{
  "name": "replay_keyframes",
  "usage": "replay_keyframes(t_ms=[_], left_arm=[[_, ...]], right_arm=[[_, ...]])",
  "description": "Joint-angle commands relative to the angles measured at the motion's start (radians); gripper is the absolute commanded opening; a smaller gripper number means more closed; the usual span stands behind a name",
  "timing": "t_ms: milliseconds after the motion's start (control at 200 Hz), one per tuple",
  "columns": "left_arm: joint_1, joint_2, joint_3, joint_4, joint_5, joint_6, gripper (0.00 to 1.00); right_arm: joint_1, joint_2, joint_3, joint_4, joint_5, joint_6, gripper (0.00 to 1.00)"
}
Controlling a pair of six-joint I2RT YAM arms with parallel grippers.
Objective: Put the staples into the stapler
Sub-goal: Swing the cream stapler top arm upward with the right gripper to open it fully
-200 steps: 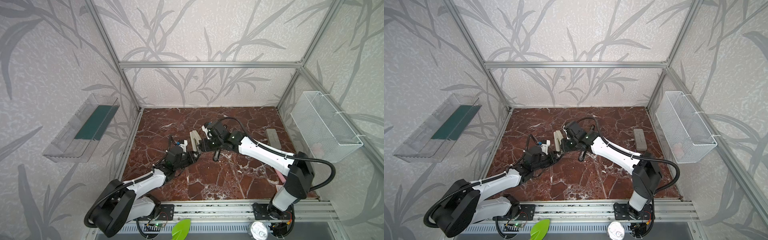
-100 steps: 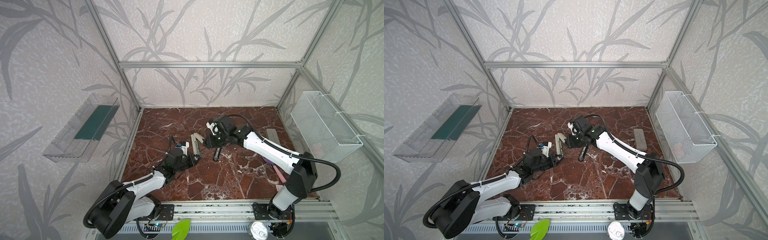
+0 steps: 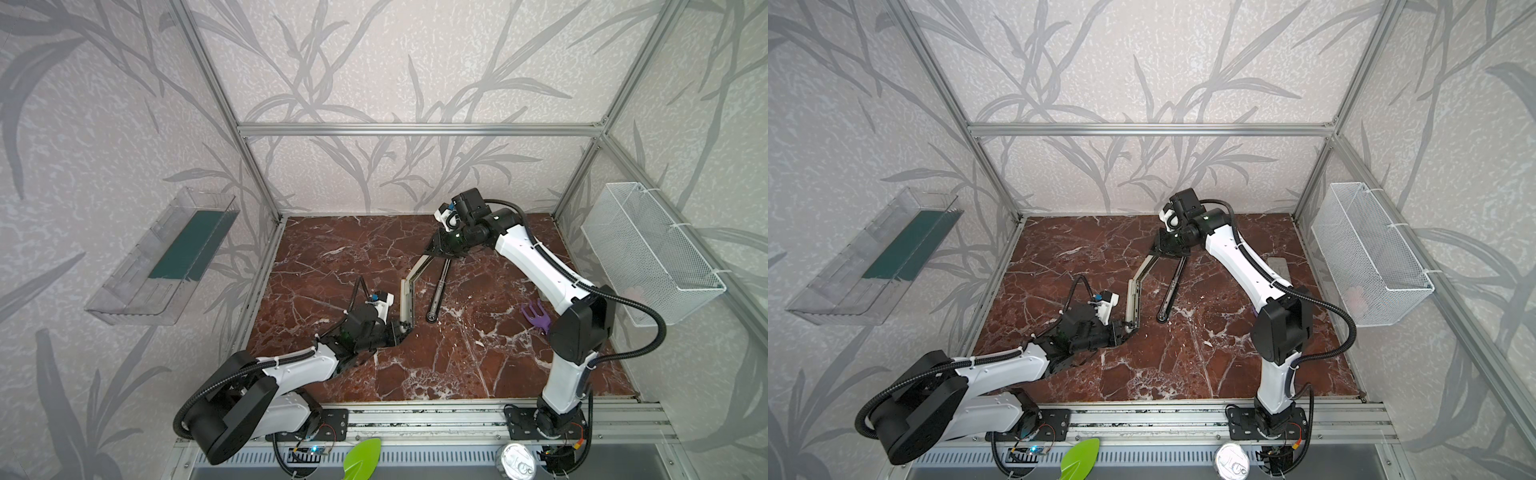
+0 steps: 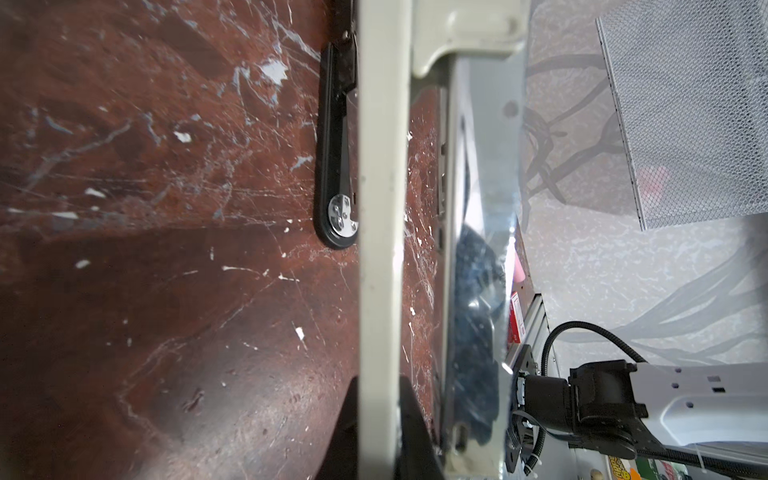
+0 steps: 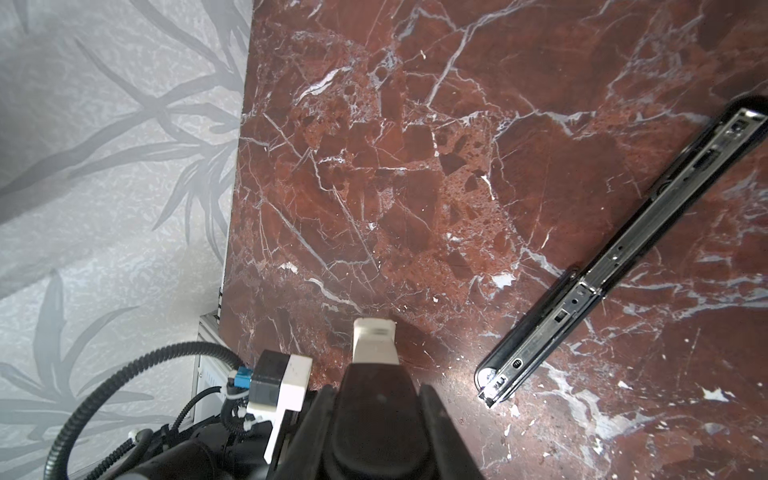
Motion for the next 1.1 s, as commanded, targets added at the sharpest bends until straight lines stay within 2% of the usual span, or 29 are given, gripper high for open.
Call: replay_keyframes(t_ms=[0,270,705,855,1100], left_arm=[[-0.017,0.009,-0.012,-0.030,0.013,0.004,0.00],[-0.062,-0.034,-0.004,-0.025,0.033,0.052,0.00],[-0.081,-0.024,-0.024,0.008,0.025,0.053,0.00],[-0.077,0.036,-0.058,0.091,-0.020,0.004,0.00],[-0.011,0.207,-0.070,0.245,0.045,-0.057,0.00]], right_arm=[[-0.041,0.036,0.094,0.049,0.071,-0.012,0.00],[-0.053,0.216,0.255,0.022,0.110,0.032,0.00],[-0.059,0.596,0.721,-0.193,0.129,0.104,0.00],[-0.067,0.644,0.752,-0.206,0.161,0.129,0.00],[-0.072,0.646,0.738,-0.244,0.255,0.102,0.00]])
